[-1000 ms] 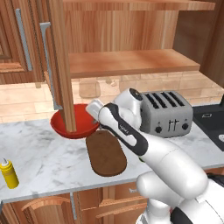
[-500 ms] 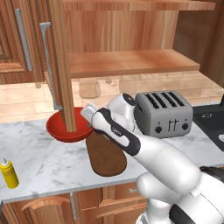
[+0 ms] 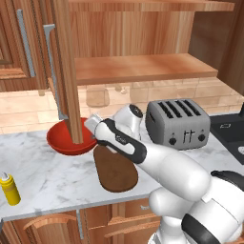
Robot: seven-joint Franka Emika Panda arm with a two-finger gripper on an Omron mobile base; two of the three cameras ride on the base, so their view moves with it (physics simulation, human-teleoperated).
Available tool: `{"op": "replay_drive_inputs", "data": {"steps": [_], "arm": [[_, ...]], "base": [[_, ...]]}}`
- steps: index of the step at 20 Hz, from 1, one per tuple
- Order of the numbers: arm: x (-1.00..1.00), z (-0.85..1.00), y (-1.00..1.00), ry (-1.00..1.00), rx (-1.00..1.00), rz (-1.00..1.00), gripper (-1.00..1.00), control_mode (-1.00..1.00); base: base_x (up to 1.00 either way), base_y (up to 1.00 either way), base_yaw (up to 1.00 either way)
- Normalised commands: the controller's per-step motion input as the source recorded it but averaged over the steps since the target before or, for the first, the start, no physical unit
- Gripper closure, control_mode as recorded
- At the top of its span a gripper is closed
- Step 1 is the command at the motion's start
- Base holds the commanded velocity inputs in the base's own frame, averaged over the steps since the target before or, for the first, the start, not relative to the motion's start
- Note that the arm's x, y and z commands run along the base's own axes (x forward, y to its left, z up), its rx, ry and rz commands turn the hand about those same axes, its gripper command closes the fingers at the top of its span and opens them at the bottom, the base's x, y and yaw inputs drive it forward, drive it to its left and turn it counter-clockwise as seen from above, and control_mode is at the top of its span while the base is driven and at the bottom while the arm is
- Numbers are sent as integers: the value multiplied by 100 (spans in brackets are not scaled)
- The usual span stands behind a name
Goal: Open the cabinet. Place the bowl and condiment on the counter. Then place the lime and garlic on the cutting board.
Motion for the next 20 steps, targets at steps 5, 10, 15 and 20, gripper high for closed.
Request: {"op": "replay_drive_inputs", "data": {"steps": [5,10,15,20], "arm": [[1,0,20,0,1,0,100,-100],[0,0,27,0,0,0,100,-100],[2,-2,30,0,0,0,100,-100],[7,-2,19,0,0,0,100,-100]], "base": [[0,0,0],[0,0,0],[0,0,0],[0,0,0]]}}
